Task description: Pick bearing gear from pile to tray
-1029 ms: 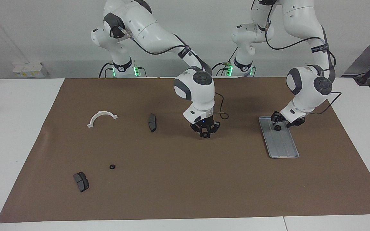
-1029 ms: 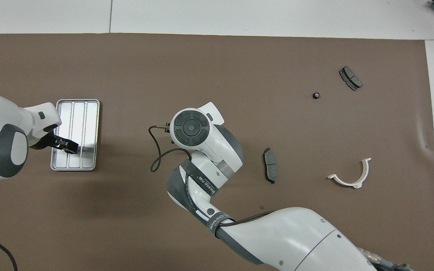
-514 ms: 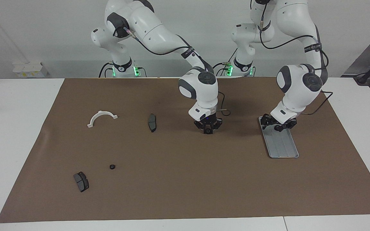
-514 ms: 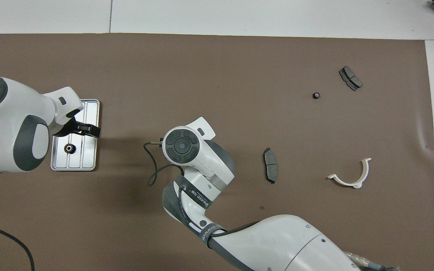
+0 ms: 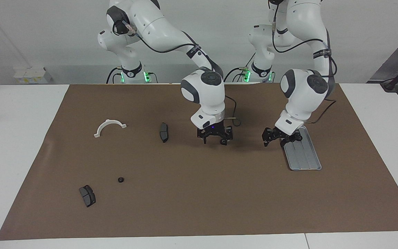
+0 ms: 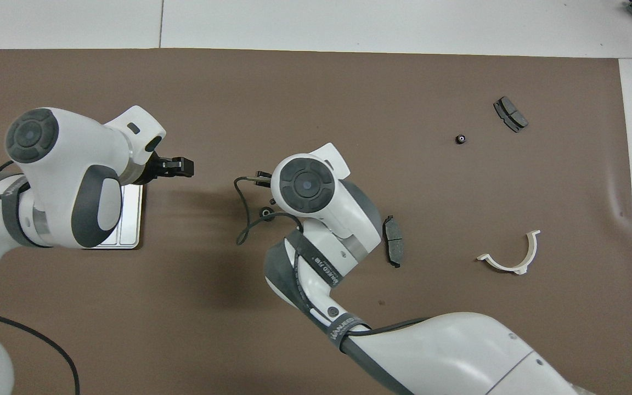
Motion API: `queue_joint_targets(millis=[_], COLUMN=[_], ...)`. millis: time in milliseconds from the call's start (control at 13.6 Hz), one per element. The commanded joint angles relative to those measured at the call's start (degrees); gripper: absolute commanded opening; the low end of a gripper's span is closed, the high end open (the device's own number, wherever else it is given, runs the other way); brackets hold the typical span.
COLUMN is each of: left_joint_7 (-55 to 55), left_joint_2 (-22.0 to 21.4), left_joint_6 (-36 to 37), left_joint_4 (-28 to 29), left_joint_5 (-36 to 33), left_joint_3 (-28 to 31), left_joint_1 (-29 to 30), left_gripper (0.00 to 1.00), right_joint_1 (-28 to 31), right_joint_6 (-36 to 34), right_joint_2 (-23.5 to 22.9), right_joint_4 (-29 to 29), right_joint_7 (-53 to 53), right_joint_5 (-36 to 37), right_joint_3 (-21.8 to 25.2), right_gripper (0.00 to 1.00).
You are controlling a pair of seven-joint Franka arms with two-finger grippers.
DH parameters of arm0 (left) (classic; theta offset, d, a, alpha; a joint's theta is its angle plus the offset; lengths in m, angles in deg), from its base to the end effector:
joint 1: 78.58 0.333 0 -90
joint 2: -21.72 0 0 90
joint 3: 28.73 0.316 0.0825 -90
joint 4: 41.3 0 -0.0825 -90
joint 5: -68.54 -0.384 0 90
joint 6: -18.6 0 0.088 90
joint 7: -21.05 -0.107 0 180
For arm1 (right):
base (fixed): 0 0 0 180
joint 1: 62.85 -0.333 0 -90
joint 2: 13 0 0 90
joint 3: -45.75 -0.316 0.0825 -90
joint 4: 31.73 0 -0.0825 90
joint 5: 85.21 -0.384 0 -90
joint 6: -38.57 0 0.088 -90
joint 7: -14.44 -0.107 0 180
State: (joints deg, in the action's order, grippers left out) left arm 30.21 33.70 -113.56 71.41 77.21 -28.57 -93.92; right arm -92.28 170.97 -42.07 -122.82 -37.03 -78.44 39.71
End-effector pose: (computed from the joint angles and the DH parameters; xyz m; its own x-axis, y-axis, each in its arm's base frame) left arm 0.5882 -0.1628 0.3798 0.9947 -0.0034 0.1025 -0.0180 -0.9898 0.1415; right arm 0.5840 0.3999 0.3632 0.9567 -0.2340 0.1733 -0.2121 -0.9678 -0.1356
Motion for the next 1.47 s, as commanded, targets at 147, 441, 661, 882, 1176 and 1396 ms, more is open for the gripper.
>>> queue_joint_targets(millis=[147,441,661,882,1176,1396], left_joint_7=[12.44,19.67,19.67,19.5,19.32,19.06], left_joint_2=[3.57,6.12,7.71,7.71,7.62,7.45], left_joint_6=[-1.52,-3.19,-4.33,-4.77,-6.18,-5.92], left_joint_4=[-1.79,-1.35,-0.83,0.49,1.99,2.52], left_joint_5=[-0.75,-8.84,-10.24,-10.51,-10.51,-10.51], left_joint_3=[1.25,1.17,1.17,1.17,1.08,1.08], left_joint_1=[-11.62,-17.18,-18.06,-18.86,-18.94,-18.94], left_gripper=[0.75,0.75,0.72,0.67,0.53,0.33], right_joint_1=[12.0,19.74,25.11,29.24,31.27,31.45], right_joint_6=[0.05,-0.3,0.57,3.2,7.42,7.78], right_joint_2=[10.44,10.53,9.48,5.62,-0.54,-1.86], right_joint_4=[-10.51,-10.24,-10.07,-7.96,-5.5,-5.85], right_joint_7=[12.58,25.86,35.18,41.07,43.55,44.69], right_joint_5=[0.7,0.0,-0.09,-0.09,0.0,-0.09], right_joint_3=[-0.82,-0.91,-0.91,-0.91,-0.99,-0.99], right_gripper=[1.0,1.0,1.0,1.0,1.0,0.93])
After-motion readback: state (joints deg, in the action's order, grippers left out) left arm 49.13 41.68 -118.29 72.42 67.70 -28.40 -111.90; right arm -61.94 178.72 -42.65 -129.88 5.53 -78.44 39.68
